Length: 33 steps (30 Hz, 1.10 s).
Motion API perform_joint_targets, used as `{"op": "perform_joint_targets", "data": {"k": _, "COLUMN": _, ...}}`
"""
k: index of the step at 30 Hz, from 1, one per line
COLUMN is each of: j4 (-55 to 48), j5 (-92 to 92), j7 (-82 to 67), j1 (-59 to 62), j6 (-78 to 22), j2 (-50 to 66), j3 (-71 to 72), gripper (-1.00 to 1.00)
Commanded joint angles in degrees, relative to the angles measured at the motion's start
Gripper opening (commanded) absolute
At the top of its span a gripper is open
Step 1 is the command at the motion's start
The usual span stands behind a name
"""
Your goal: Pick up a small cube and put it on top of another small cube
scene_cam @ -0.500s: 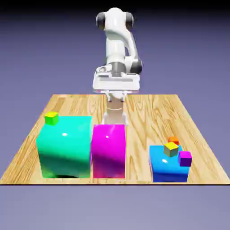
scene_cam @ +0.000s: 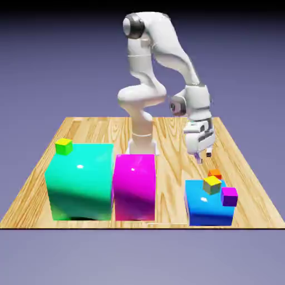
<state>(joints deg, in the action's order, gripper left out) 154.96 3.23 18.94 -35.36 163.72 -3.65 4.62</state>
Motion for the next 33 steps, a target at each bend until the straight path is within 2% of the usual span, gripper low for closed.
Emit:
{"op": "perform_joint_targets", "data": {"k": 1, "j4": -0.4, "j5": 0.2, "j7": -1.5, "j1": -1.1, "j6": -0.6, "j2": 1.8, "j3": 0.3, "gripper": 0.00}}
{"op": "perform_joint_targets", "data": {"k": 8, "j4": -2.4, "j5": 1.3, "j7": -9.4, "j1": -12.5, "j6": -4.1, "j2": 11.6, "j3": 1.9, "gripper": 0.00}}
{"op": "perform_joint_targets", "data": {"k": 15, "j4": -5.0, "j5": 5.2, "j7": -6.4, "j1": -16.1, "j6": 6.7, "j2": 25.0, "j3": -2.7, "gripper": 0.00}}
{"op": "perform_joint_targets", "data": {"k": 16, "j4": -5.0, "j5": 5.2, "j7": -6.4, "j1": -16.1, "j6": 6.7, "j2": 25.0, "j3": -2.7, "gripper": -1.00}}
{"op": "perform_joint_targets", "data": {"k": 25, "j4": -2.4, "j5": 1.3, "j7": -9.4, "j1": -12.5, "j6": -4.1, "j2": 11.6, "j3": 1.9, "gripper": -1.00}}
{"op": "perform_joint_targets", "data": {"k": 33, "j4": -19.0, "j5": 0.1, "j7": -17.3, "j1": -5.7, "j6": -17.3, "j2": 14.9, "j3": -0.2, "gripper": -1.00}}
